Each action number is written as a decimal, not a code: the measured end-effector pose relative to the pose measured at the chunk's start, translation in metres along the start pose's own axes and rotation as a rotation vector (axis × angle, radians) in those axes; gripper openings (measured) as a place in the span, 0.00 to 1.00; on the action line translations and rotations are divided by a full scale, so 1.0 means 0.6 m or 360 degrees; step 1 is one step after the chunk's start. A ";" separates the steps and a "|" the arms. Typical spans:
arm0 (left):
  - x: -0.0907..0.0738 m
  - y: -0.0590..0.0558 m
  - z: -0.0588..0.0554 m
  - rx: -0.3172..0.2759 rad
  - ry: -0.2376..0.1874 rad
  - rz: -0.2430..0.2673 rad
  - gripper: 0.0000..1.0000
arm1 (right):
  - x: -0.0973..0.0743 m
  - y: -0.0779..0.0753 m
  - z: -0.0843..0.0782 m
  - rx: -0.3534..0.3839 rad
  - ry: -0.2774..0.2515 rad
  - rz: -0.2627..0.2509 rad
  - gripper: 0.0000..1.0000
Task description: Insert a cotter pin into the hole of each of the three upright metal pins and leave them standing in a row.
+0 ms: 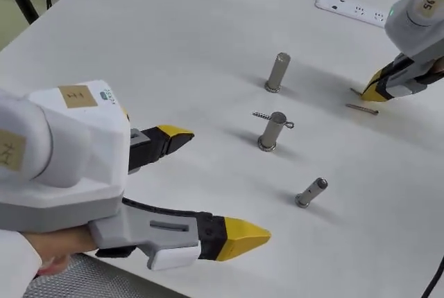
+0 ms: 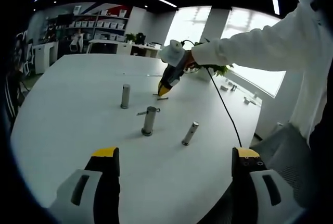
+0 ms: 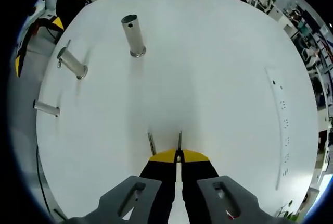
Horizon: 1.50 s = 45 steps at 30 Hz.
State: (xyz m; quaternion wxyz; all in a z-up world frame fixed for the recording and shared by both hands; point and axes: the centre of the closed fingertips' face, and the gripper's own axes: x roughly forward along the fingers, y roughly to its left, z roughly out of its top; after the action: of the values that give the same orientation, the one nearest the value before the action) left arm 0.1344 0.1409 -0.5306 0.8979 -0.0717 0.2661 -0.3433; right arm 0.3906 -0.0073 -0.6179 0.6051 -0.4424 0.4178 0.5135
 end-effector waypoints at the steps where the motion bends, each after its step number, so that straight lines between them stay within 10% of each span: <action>1: 0.000 0.000 0.000 -0.0001 0.0001 0.0001 0.88 | -0.001 -0.002 0.000 0.0053 -0.0012 0.0004 0.00; 14: -0.008 0.008 0.012 -0.0017 -0.0028 0.0033 0.86 | -0.006 -0.017 -0.003 -0.0037 0.0009 -0.0106 0.00; 23: -0.012 0.019 0.006 0.0037 0.0026 0.0064 0.85 | -0.075 -0.014 0.027 -0.0033 -0.0182 -0.0243 0.00; 45: -0.024 0.035 0.044 0.0041 -0.0002 0.0069 0.71 | -0.200 0.159 0.066 -0.0103 -0.0680 -0.0437 0.00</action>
State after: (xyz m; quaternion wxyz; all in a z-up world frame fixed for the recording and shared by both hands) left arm 0.1516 0.1649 -0.5087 0.9061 -0.0545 0.2627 -0.3270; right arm 0.2835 0.0082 -0.5025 0.7291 -0.3956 0.1999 0.5215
